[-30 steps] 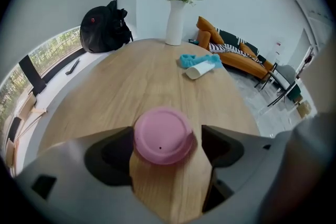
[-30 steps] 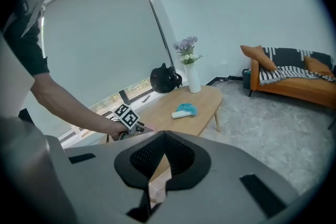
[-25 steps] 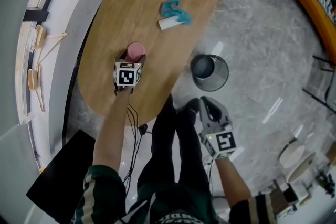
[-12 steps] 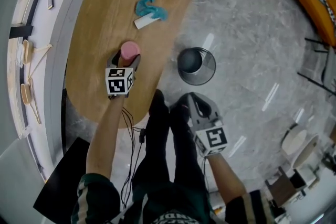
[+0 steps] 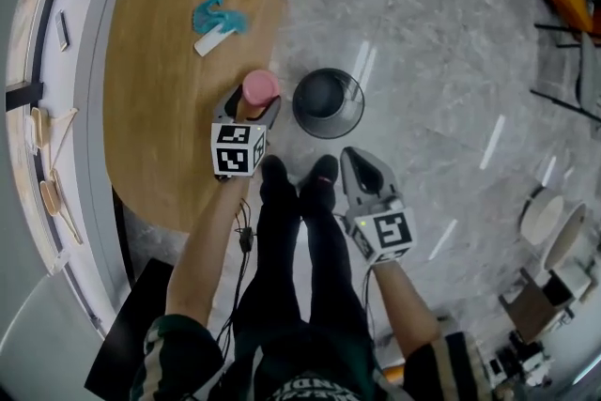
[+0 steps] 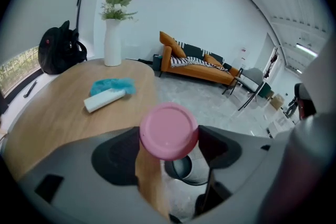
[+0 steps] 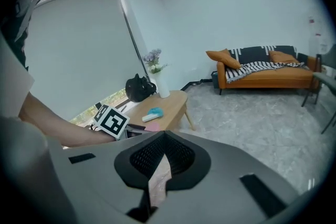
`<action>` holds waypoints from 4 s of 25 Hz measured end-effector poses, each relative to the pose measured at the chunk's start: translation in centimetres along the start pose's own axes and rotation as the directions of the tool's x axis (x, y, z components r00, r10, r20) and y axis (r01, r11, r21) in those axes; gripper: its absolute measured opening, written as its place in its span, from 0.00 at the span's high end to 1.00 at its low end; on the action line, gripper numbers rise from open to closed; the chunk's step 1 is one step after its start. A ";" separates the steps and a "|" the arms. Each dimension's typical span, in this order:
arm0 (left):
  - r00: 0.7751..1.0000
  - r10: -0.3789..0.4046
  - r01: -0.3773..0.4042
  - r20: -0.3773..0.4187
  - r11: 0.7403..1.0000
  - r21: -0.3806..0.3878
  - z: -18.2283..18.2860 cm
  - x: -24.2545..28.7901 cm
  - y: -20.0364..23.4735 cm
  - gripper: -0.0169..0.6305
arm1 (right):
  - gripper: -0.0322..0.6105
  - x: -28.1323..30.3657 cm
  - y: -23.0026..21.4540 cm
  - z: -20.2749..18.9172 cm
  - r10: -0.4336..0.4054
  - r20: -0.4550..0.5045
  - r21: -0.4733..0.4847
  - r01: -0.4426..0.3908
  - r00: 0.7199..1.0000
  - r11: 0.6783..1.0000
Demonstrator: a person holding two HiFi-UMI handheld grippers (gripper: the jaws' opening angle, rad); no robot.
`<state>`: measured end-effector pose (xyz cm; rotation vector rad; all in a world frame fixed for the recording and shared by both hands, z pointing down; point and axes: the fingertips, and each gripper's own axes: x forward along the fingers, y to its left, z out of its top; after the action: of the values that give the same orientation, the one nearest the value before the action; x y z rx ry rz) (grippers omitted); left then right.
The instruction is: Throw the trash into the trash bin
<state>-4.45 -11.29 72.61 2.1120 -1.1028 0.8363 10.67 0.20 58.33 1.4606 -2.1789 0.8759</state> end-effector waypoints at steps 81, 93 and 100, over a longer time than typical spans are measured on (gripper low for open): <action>0.983 0.162 -0.113 -0.082 0.899 0.423 7.6 -3.5 11.6 0.80 | 0.95 7.1 0.7 9.4 0.116 -0.004 -0.091 -0.116 0.993 0.989; 0.938 0.205 0.006 -0.278 0.794 0.608 4.2 2.1 17.5 0.68 | 0.95 11.3 -0.3 8.6 0.066 -0.052 -0.071 -0.070 0.996 0.995; 0.918 0.218 0.035 -0.330 0.785 0.618 3.2 3.6 18.9 0.68 | 0.95 12.1 -1.0 8.6 0.035 -0.054 -0.031 -0.037 0.998 0.999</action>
<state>-18.14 -24.24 77.52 2.2400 -0.7817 1.7784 7.17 -14.25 59.70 1.3715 -2.1763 0.8782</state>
